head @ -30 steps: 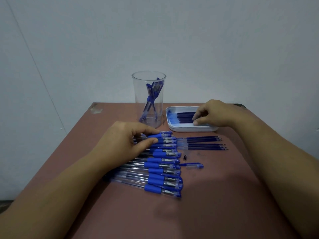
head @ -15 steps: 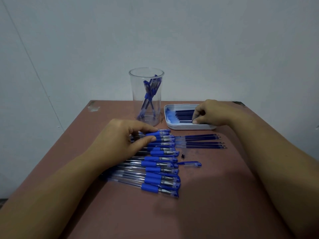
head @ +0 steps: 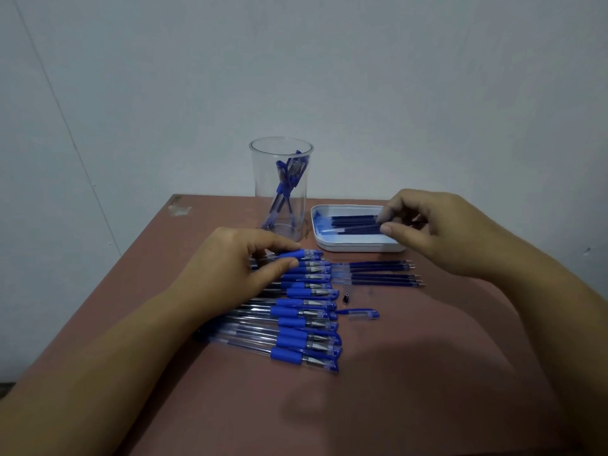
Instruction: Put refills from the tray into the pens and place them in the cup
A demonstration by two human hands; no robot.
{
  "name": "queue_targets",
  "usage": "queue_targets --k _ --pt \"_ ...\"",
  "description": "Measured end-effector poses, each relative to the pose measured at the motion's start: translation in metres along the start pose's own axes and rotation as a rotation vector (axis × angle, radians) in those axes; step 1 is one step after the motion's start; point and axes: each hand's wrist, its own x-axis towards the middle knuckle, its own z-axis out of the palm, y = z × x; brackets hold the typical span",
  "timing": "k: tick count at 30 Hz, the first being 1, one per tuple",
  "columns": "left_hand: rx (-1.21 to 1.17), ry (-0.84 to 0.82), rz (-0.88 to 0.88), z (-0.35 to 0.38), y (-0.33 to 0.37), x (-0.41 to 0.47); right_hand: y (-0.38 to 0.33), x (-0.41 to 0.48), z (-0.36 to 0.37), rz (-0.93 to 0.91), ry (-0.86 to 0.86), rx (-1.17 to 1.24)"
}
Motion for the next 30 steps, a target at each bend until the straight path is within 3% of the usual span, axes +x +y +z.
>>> queue_targets --k 5,9,30 --pt "-0.002 0.02 -0.028 0.002 0.001 -0.002 -0.001 -0.023 0.032 -0.032 0.141 0.244" --pt "-0.006 0.021 -0.04 0.003 0.002 -0.002 0.003 -0.023 0.045 -0.027 0.156 0.332" --pt "-0.023 0.019 -0.071 0.002 -0.002 -0.003 0.002 -0.024 0.052 -0.084 0.094 0.315"
